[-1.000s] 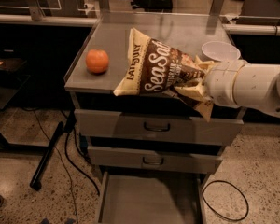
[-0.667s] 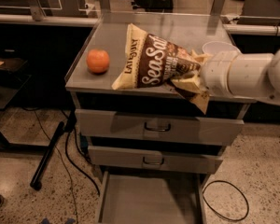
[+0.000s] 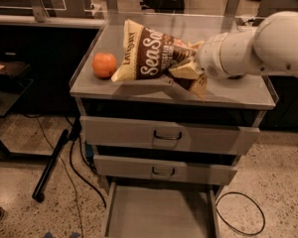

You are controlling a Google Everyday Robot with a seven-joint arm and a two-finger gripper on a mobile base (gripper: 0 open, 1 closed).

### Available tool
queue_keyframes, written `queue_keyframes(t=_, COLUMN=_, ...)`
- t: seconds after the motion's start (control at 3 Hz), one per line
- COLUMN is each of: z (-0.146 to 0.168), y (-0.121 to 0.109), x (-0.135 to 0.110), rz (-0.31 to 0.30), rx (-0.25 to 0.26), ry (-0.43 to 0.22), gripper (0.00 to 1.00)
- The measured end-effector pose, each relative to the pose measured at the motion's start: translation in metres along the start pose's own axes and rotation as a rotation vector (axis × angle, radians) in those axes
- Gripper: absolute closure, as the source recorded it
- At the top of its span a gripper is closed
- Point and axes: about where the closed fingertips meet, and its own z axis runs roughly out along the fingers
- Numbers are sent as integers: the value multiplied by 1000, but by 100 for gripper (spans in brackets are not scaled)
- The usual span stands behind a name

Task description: Pick brown chip bag from bottom drawer and place on counter

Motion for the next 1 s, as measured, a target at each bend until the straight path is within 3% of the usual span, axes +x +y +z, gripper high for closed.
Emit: queue_keyframes(t=1.0, z=45, y=-48, x=20, rz=40, rx=-28, ry=84, gripper=100)
